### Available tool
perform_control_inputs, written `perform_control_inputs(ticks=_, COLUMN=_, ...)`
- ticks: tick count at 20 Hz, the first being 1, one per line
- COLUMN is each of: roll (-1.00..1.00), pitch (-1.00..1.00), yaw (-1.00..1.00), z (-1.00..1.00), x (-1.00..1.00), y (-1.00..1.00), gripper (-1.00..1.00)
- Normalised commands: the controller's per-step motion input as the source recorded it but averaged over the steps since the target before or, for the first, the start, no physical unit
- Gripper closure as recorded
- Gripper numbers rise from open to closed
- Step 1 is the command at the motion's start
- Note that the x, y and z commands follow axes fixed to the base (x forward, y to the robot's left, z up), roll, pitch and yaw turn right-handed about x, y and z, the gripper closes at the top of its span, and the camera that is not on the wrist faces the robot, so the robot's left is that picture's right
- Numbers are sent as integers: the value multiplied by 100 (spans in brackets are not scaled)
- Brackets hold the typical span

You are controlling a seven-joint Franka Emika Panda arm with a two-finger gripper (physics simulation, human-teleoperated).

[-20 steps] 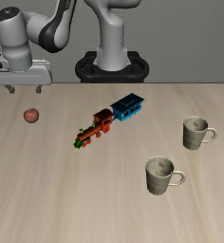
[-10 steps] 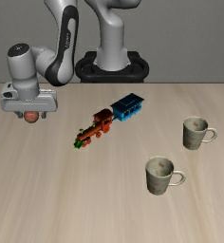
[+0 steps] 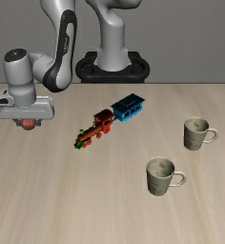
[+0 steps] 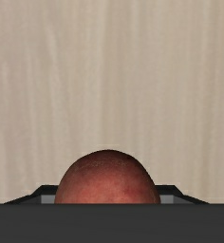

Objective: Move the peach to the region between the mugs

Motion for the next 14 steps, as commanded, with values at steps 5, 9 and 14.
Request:
perform_control_inputs(ticks=5, roll=0, pitch=0, yaw=0, z=0, x=100, y=0, gripper=100)
perform_control_inputs(ticks=9, roll=0, pitch=0, yaw=0, z=0, x=100, y=0, gripper=100)
perform_control_inputs(ticks=14, roll=0, pitch=0, yaw=0, z=0, x=100, y=0, gripper=100)
